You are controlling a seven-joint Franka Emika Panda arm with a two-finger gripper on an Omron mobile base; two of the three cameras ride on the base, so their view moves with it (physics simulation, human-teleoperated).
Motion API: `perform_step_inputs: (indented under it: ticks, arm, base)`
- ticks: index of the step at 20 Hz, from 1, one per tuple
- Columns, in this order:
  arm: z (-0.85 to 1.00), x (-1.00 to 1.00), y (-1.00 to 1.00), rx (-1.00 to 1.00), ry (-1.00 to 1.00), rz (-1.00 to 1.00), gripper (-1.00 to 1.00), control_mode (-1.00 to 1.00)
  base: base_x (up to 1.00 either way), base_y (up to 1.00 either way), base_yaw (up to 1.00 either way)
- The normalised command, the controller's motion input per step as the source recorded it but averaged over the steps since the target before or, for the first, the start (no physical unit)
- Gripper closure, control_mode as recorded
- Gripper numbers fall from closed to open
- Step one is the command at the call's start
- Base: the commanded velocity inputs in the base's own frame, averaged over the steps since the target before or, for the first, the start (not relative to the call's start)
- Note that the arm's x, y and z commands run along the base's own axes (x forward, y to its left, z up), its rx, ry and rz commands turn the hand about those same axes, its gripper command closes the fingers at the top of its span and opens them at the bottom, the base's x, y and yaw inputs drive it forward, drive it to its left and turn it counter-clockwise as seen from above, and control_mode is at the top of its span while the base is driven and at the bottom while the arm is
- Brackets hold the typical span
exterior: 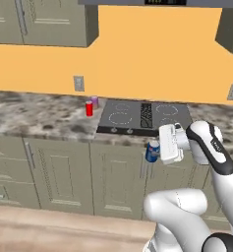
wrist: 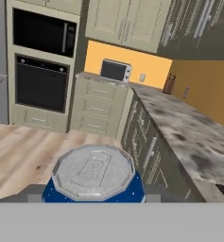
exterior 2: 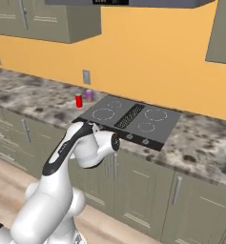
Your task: Four empty soda cans are scattered around the kitchen. Gather all the cans and cluster them next to the stove for recycling.
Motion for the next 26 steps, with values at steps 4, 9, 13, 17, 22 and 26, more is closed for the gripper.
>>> perform_step_inputs:
  ticks: [4,9,13,17,22,26]
  arm:
    - [0.00,0.00,0.00,0.00,0.00,0.00,1.00,1.00]
    - [0.00,0.00,0.00,0.00,0.00,0.00,1.00,1.00]
    - [0.00,0.00,0.00,0.00,0.00,0.00,1.00,1.00]
    - [0.00,0.00,0.00,0.00,0.00,0.00,1.00,1.00]
    - [0.00,0.00,0.00,0.00,0.00,0.00,1.00,1.00]
    - [0.00,0.00,0.00,0.00,0.00,0.00,1.00,1.00]
  base:
    - [0.53,0.53,-0.20]
    - [0.53,0.53,-0.20]
    - [0.51,0.48,-0.20]
    - [0.51,0.47,-0.21]
    - [0.50,0.43,-0.20]
    - [0.49,0.36,-0.19]
